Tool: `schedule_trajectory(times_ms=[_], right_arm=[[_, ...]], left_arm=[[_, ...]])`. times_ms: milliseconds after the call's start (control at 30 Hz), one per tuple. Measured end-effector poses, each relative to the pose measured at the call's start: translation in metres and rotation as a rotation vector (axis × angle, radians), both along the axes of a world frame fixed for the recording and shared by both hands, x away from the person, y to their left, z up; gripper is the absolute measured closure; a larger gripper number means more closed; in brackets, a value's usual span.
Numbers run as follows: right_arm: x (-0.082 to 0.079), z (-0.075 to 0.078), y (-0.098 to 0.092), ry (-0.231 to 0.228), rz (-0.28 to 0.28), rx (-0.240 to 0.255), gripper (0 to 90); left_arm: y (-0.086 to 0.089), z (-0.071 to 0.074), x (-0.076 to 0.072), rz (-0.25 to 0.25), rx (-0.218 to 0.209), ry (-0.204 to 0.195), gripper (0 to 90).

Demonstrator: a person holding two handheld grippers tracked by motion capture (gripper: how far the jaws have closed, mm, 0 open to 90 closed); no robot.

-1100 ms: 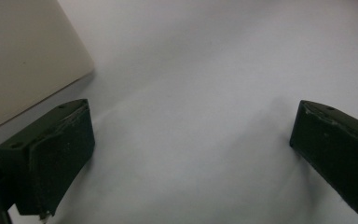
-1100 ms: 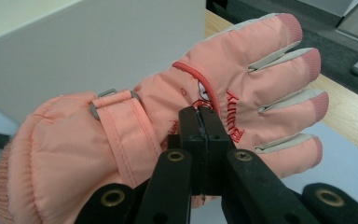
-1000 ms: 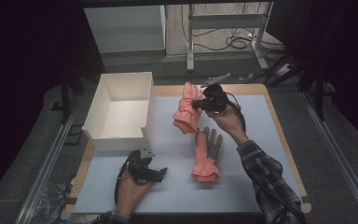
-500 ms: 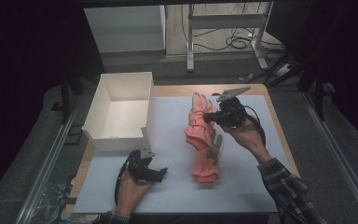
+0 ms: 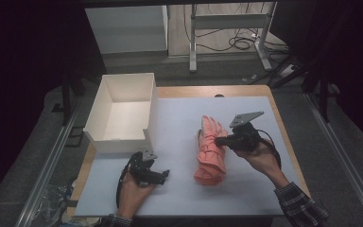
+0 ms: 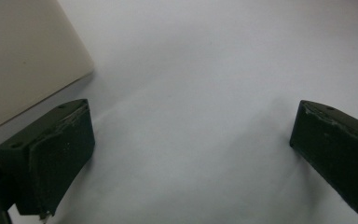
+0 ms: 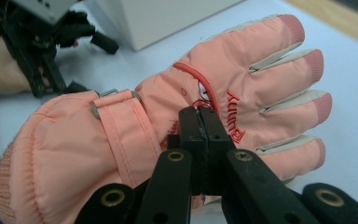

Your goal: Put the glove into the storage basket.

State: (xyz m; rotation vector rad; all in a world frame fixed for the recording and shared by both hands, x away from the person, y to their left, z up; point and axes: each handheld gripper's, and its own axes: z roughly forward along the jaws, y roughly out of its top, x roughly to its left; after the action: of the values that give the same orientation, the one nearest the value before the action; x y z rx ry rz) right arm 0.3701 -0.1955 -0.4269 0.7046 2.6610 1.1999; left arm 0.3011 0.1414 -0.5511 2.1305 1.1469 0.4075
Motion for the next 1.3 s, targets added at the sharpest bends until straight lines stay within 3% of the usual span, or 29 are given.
schedule_trajectory(times_ms=[133, 333, 400, 533, 767, 800, 1067, 1300], right_arm=[[0.002, -0.016, 0.002, 0.032, 0.011, -0.009, 89.7], [0.004, -0.028, 0.004, 0.048, 0.015, -0.018, 89.7], [0.002, -0.034, 0.007, 0.03, 0.022, -0.057, 89.4], [0.0, -0.042, 0.012, 0.024, 0.027, -0.064, 88.6], [0.001, -0.04, 0.007, 0.038, 0.017, -0.016, 81.9], [0.0, -0.036, 0.002, 0.029, 0.007, 0.011, 77.9], [-0.003, -0.026, -0.017, -0.017, -0.061, 0.034, 67.8], [-0.006, -0.03, -0.031, -0.034, -0.1, 0.047, 66.5]], left_arm=[[0.0, 0.0, 0.0, 0.0, 0.0, -0.001, 0.0], [0.0, 0.0, 0.0, 0.0, 0.0, -0.001, 0.0], [0.0, 0.0, 0.0, 0.001, -0.002, -0.001, 0.0], [0.0, 0.0, 0.0, -0.002, 0.002, -0.001, 0.0], [0.0, 0.0, 0.0, 0.001, -0.002, -0.002, 0.0], [0.0, 0.0, 0.0, 0.001, -0.001, -0.002, 0.0], [0.0, 0.0, 0.0, 0.001, -0.003, -0.002, 0.0], [0.0, 0.0, 0.0, -0.003, 0.002, 0.0, 0.0]])
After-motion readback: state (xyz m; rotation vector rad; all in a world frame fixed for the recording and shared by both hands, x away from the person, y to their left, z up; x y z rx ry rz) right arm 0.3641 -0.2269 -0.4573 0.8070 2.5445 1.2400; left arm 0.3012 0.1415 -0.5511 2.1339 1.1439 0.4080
